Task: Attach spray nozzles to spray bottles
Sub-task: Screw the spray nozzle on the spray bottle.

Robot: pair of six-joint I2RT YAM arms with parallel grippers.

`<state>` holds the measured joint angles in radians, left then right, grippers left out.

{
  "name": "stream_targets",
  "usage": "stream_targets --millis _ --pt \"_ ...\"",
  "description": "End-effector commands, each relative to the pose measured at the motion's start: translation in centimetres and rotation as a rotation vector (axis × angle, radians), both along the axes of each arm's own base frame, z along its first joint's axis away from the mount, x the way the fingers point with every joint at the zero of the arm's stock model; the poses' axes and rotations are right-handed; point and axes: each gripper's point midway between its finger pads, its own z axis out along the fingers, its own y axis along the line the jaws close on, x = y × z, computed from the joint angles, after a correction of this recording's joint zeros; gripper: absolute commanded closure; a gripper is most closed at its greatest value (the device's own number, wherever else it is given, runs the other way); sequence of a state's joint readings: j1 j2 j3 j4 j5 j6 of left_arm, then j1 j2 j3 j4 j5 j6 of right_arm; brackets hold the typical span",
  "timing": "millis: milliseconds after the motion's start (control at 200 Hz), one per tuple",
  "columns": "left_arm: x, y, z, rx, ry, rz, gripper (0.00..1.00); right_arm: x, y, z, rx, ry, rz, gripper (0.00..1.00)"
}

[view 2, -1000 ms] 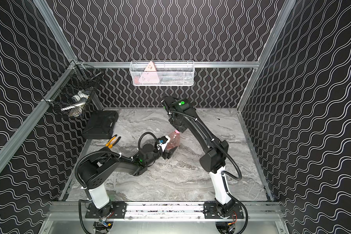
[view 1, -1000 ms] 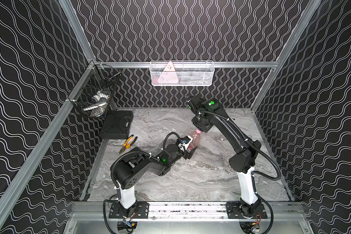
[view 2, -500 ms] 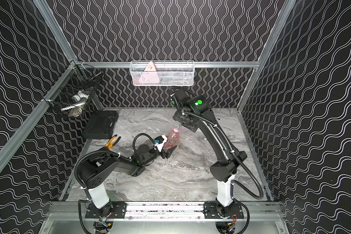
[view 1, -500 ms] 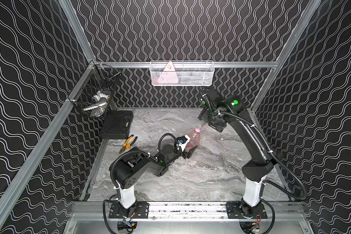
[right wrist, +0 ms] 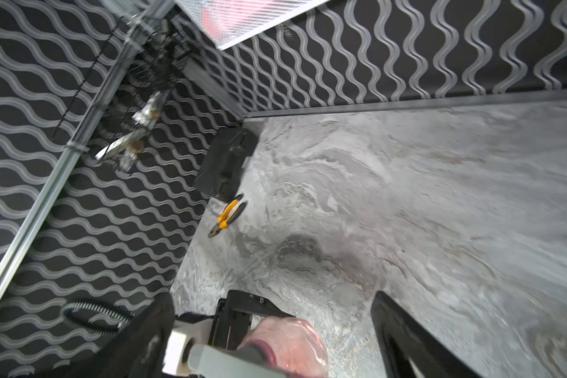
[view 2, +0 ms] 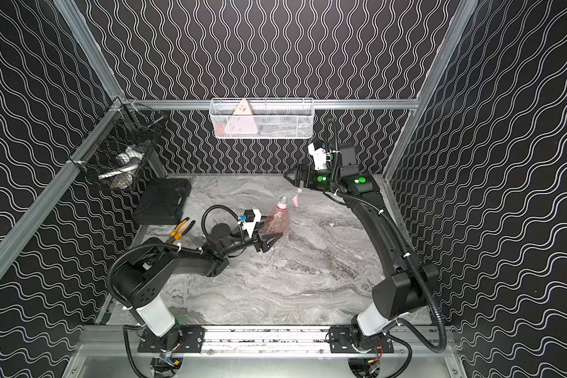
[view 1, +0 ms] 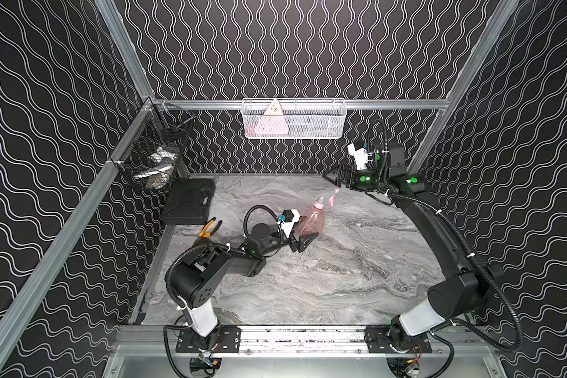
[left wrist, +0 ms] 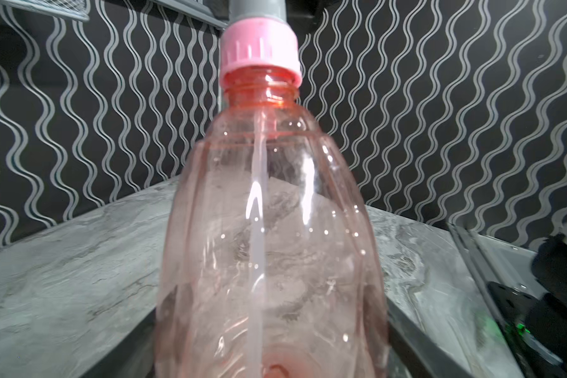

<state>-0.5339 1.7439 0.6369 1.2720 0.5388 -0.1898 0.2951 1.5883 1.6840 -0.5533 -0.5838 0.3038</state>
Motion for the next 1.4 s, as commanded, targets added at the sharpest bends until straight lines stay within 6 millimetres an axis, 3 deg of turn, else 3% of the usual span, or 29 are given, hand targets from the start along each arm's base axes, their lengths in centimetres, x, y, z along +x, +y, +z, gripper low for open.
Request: stream_targets --millis 0,145,375,485,631,1011,1196,1371,1396 --pt "-0.5 0.0 1.5 -0.058 -0.004 -0.058 0.51 -0.5 1.4 0.9 0.036 -0.1 0.141 0.02" --pt "-0.5 -0.2 1.6 -0.066 0.004 -0.076 0.52 -1.1 2.1 -0.4 0.059 -0.056 0.19 0.03" --pt "0.0 -0.2 1.4 -0.058 0.01 -0.071 0.52 -2.1 2.8 -1.9 0.076 -0.017 0.218 0.23" --pt "0.1 -0.2 1.2 -0.059 0.017 -0.067 0.52 -2.4 2.9 -2.0 0.055 -0.022 0.207 0.25" --pt "0.4 -0.1 1.1 -0.057 0.02 -0.061 0.52 -2.6 2.9 -2.0 0.02 -0.039 0.187 0.37" --pt "0.7 0.1 1.3 -0.062 0.023 -0.052 0.53 -3.6 4.2 -4.6 -0.141 -0.044 0.168 0.36" --pt "0.6 0.0 1.2 -0.055 0.023 -0.055 0.53 -3.6 4.4 -5.0 -0.173 -0.05 0.157 0.42" --pt "0.7 0.1 1.2 -0.05 0.023 -0.051 0.53 -3.3 4.0 -5.3 -0.213 -0.05 0.14 0.54" --pt "0.7 0.1 1.2 -0.049 0.02 -0.05 0.53 -4.1 4.9 -5.3 -0.217 -0.054 0.166 0.54"
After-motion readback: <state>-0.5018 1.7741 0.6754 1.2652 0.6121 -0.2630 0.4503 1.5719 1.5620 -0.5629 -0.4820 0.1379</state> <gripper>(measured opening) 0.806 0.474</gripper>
